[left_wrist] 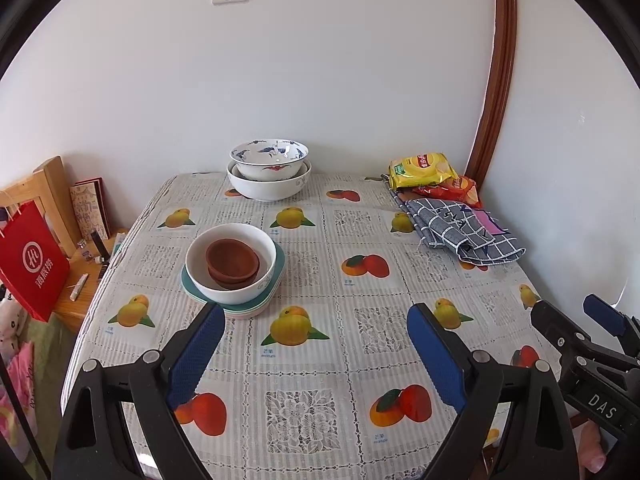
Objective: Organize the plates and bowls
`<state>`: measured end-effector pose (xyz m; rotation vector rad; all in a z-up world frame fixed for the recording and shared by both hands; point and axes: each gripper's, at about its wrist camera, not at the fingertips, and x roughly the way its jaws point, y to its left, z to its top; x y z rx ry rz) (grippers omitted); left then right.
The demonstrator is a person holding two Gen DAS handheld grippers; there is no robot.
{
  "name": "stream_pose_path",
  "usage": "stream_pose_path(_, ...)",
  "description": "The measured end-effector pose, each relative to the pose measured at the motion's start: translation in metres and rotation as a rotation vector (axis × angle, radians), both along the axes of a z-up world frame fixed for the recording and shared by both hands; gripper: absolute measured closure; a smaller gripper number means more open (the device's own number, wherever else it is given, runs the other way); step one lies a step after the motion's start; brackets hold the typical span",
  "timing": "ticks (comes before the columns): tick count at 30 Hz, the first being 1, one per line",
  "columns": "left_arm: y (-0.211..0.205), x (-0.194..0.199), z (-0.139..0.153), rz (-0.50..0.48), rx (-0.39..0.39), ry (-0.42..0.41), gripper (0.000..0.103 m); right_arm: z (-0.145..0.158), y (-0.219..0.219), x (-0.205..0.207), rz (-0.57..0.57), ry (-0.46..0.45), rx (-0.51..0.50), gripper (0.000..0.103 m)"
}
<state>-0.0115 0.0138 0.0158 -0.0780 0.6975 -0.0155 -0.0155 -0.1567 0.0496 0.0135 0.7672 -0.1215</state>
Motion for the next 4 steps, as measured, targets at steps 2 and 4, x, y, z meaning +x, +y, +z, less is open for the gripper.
stream_pose_path(2, 0.0018, 0.0001, 0.0001, -0.001, -0.001, -0.005, 0.010, -0.0003, 0.0008, 0.0008, 0.000, -0.002, -0.003, 0.008)
stream_pose_path(4, 0.0043, -0.0020, -0.0011, 0.009, -0.003, -0.018, 0.010, -0.0019, 0.0012, 0.0019, 0.001, 0.000, -0.004, 0.008)
